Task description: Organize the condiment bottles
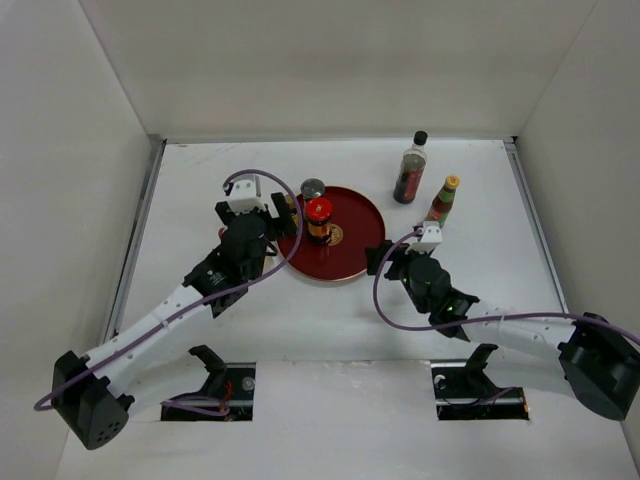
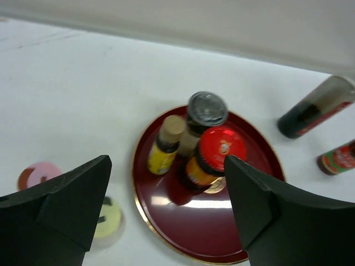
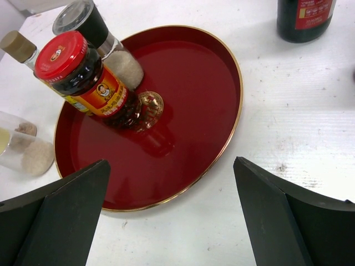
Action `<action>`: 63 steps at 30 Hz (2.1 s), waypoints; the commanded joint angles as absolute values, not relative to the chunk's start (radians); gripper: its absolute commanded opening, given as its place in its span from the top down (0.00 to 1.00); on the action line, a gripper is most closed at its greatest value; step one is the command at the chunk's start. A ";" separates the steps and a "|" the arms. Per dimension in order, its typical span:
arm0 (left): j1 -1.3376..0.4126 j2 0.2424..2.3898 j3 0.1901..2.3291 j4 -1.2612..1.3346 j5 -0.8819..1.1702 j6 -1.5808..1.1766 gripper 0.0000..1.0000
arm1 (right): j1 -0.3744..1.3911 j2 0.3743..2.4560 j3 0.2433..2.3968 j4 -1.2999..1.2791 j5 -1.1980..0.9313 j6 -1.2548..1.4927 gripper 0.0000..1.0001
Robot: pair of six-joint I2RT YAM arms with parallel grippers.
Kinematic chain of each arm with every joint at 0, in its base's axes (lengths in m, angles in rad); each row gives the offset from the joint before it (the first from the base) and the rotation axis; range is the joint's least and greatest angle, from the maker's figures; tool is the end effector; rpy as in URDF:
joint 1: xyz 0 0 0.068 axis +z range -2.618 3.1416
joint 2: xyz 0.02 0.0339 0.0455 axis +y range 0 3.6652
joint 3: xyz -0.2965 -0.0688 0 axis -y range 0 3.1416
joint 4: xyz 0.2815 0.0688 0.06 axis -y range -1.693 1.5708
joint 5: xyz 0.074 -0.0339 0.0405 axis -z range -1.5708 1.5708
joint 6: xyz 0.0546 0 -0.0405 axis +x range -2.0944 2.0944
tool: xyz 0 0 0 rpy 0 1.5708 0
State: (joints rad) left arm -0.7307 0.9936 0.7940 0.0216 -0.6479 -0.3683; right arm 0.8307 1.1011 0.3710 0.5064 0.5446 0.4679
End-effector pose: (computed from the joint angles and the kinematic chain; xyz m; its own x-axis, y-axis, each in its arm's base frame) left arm 0.2169 -0.1501 0.3441 -0.1554 -0.2463 -0.9567 0.0363 0.9664 -0.2546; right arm 0.1917 0.1679 0.2081 -0.2647 0.2822 -0.9221 -0.1922 0.9216 0.3372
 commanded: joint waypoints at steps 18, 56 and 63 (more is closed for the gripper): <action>-0.613 1.146 0.641 -0.061 -0.703 -0.445 0.33 | 0.829 1.161 0.402 0.558 0.537 0.466 0.00; -0.774 1.405 0.896 0.094 -0.713 -0.406 0.71 | 0.824 1.120 0.388 0.558 0.541 0.468 0.00; -0.777 1.453 0.862 0.100 -0.713 -0.414 0.70 | 0.826 1.111 0.387 0.555 0.543 0.466 0.00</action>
State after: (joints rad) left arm -0.7738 1.4368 0.8780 0.0380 -0.7048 -0.4076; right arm 0.8307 1.1366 0.3714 0.5083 0.5415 0.4683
